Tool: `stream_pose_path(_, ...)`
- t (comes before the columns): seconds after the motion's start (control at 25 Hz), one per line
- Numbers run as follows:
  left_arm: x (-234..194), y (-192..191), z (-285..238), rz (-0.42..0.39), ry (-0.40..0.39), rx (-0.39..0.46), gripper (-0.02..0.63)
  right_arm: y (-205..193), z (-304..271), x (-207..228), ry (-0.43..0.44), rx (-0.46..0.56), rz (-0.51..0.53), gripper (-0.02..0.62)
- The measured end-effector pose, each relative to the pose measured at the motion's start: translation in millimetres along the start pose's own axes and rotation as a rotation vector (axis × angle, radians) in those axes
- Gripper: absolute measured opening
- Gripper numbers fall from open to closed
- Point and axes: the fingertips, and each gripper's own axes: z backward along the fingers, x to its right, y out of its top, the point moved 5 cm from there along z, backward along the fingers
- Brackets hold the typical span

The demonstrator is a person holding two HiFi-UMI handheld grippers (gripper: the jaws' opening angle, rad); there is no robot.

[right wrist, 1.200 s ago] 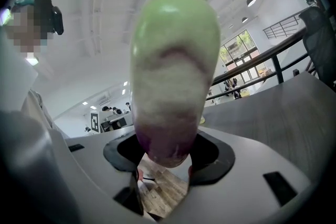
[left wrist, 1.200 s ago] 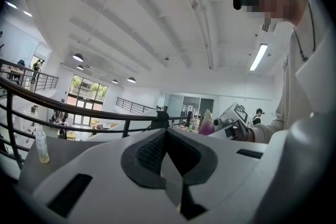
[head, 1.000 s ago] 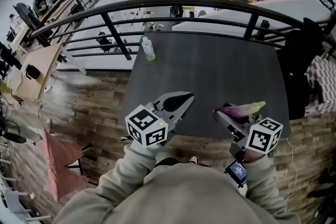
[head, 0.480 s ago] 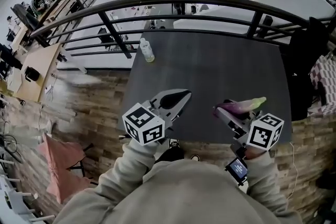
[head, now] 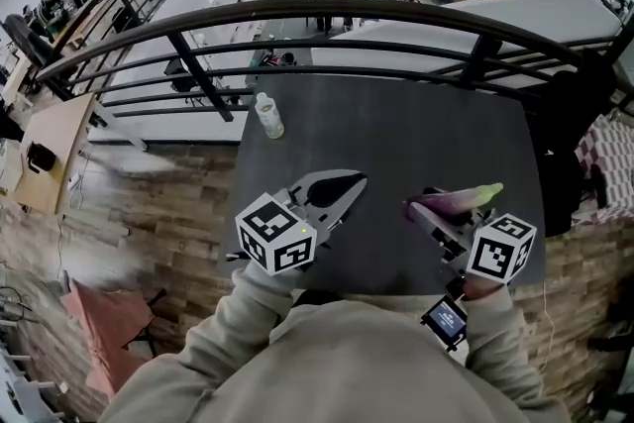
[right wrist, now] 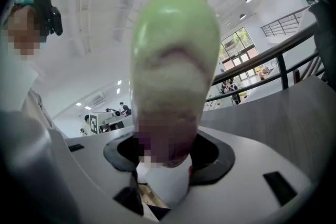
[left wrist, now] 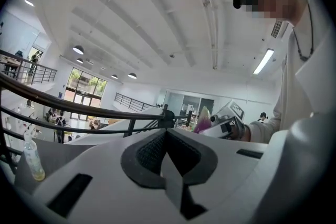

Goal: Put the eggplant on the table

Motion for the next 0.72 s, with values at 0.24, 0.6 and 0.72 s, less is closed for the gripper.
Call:
stream_pose_path(0.24,-49,3,-3,-0.003,-0.028,-0.034,0.002,29,-38,12,-0.057,0.007,0.014,0.236)
stream_pose_path(0.6,-74,6,-11,-0.008,-0.012,-0.055,0.002,36,-44,30,-0.075,-0.013,-0.014,0.236)
stream_pose_path(0.72,-77,15,-17,-0.013,0.012,-0.041,0.002,46,-43,35,-0.053,-0.023,-0.011,0.236)
